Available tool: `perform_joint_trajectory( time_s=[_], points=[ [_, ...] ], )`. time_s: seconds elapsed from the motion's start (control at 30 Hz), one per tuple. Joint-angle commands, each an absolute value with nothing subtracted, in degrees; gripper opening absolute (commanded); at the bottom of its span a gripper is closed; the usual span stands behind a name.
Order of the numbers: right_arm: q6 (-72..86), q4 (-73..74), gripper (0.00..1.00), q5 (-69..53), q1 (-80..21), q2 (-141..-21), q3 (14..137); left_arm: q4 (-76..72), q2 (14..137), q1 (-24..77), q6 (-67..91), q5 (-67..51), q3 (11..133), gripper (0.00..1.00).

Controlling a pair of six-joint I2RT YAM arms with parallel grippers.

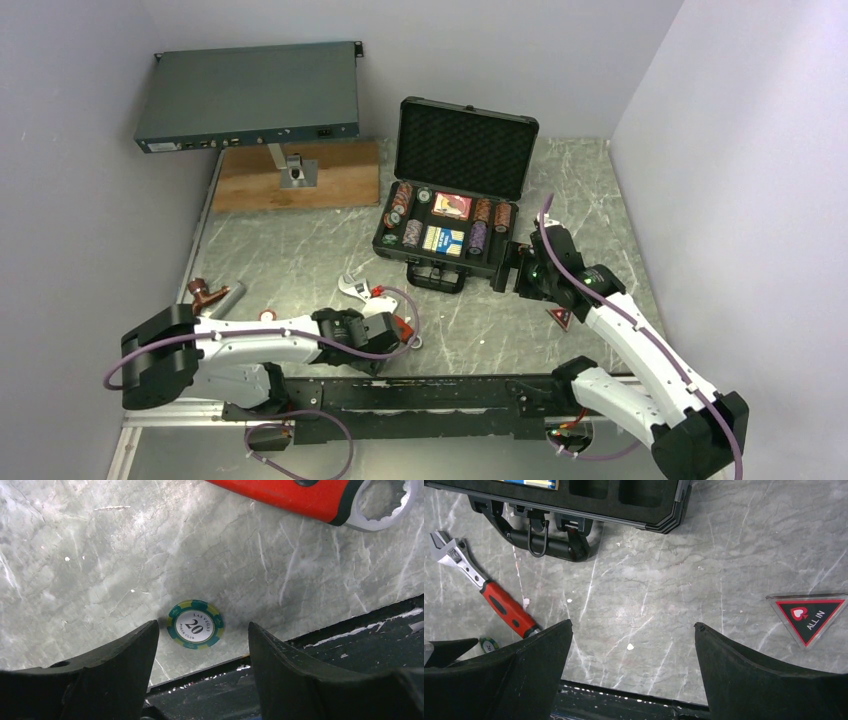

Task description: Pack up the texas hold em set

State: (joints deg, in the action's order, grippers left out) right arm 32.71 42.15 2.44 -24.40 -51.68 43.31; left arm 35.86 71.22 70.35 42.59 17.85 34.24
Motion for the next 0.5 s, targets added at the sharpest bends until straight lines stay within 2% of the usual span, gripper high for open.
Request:
perform_joint_trajectory(
  time_s=[0.0, 0.17, 0.33, 0.47],
  points=[
    [31.9, 41.3, 0.94, 1.5, -24.3, -52.0, 43.6, 34.7, 69.5, 70.8, 45.9, 17.4, 32.0, 0.7],
    [31.9, 41.2, 0.94, 1.4, -24.3, -52.0, 43.6, 34.6, 71.4, 70.8, 46.9, 16.9, 31.9, 0.65],
    [32.2, 41.7, 0.94, 1.6, -24.3, -51.2, 43.6, 33.4, 70.4, 70.3, 49.8, 15.4, 29.6, 0.64],
    [32.5, 41.8, 0.94, 1.8, -24.3, -50.7, 43.4, 31.9, 66.9, 68.9, 50.6, 14.1, 27.0, 0.57]
  ],
)
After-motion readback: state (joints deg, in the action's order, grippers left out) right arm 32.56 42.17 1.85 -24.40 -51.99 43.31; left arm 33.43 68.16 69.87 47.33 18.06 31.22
